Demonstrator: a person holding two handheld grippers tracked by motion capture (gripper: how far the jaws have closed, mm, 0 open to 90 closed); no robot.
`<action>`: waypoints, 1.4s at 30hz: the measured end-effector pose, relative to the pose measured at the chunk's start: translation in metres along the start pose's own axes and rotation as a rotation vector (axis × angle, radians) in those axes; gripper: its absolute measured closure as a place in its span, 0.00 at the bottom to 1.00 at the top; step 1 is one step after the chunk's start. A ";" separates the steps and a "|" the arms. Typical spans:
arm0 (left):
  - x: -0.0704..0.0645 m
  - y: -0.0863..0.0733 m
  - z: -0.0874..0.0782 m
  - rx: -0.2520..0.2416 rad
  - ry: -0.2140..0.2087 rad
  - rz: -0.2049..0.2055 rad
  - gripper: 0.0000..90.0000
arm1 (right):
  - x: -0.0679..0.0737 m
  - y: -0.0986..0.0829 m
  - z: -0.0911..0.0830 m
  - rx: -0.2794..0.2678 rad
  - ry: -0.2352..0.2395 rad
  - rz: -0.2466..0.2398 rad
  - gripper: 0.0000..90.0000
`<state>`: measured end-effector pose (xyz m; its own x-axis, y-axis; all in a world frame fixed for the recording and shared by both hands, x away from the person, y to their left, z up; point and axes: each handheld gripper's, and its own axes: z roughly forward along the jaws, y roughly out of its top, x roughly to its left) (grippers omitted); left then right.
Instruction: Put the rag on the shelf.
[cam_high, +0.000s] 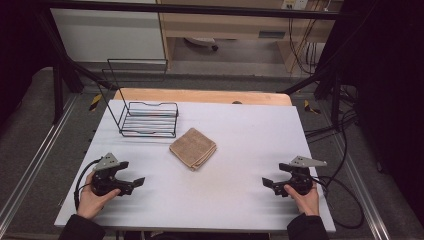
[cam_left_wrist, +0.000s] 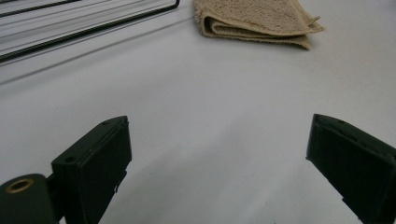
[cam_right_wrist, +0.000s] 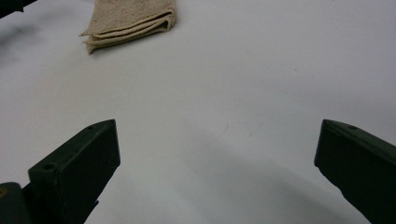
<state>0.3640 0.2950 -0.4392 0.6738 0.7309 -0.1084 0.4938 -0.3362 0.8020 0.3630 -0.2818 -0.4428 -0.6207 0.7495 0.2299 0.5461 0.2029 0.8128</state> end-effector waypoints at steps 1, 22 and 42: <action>0.000 0.000 0.000 -0.001 0.002 0.000 0.07 | 0.000 0.000 0.000 0.001 0.001 0.000 0.01; -0.013 0.011 0.010 0.020 0.005 0.001 0.09 | 0.001 -0.001 0.003 0.014 -0.009 -0.011 0.01; -0.035 0.040 0.035 0.055 -0.007 0.004 0.13 | 0.001 -0.001 0.003 0.012 -0.014 -0.009 0.01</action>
<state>0.3795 0.2357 -0.4236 0.6796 0.7255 -0.1092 0.5202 -0.3716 0.7690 0.3632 -0.2791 -0.4454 -0.6181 0.7562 0.2148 0.5472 0.2176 0.8082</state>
